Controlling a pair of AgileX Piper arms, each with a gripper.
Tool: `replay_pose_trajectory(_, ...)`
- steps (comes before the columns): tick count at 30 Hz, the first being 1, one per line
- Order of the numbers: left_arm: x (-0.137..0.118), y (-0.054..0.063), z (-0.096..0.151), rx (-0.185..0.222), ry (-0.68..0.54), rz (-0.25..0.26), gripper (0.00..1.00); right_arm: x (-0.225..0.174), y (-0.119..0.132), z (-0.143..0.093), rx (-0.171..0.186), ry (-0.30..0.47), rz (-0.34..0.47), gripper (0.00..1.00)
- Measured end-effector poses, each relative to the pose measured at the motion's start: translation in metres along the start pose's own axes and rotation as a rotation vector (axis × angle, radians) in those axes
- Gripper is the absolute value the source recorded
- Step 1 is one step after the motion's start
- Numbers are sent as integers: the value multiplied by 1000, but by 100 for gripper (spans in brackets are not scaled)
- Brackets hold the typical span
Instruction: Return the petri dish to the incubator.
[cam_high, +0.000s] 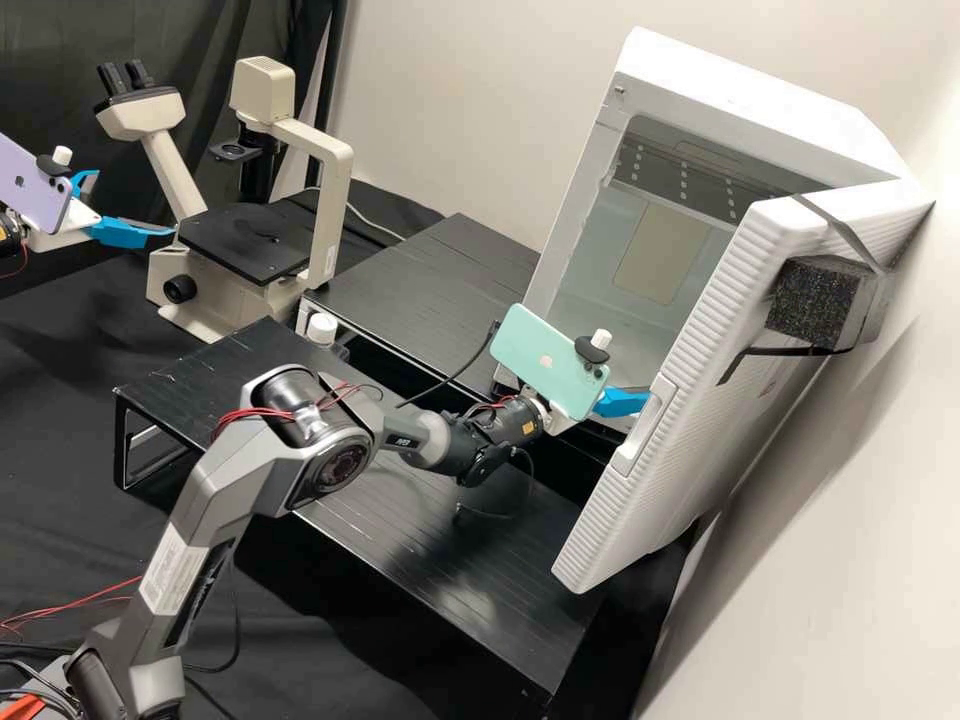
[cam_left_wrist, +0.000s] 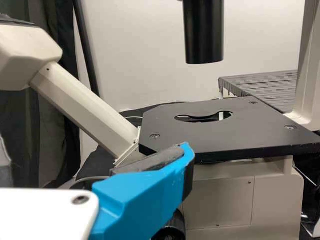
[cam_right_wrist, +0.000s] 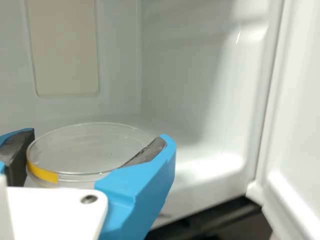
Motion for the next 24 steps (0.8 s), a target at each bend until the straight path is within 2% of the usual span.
replay_pose_trajectory(2, 0, 0, 0, 0, 0, 0, 100, 5, -5, 6, 25, -15, -13, 0)
replay_pose_trajectory(7, 0, 0, 0, 0, 0, 0, 100, 13, -6, 8, 62, -8, -8, 0)
replay_pose_trajectory(12, 0, 0, 0, 0, 0, 0, 100, 16, -7, 5, 55, 18, -24, 0)
replay_pose_trajectory(13, 0, 0, 0, 0, 0, 0, 100, 16, -8, 5, 50, 21, -32, 100)
replay_pose_trajectory(18, 0, 0, 0, 0, 0, 0, 100, 17, -13, 8, 33, 25, -52, 100)
replay_pose_trajectory(24, 0, 0, 0, 0, 0, 0, 100, 17, -13, 8, 33, 25, -52, 100)
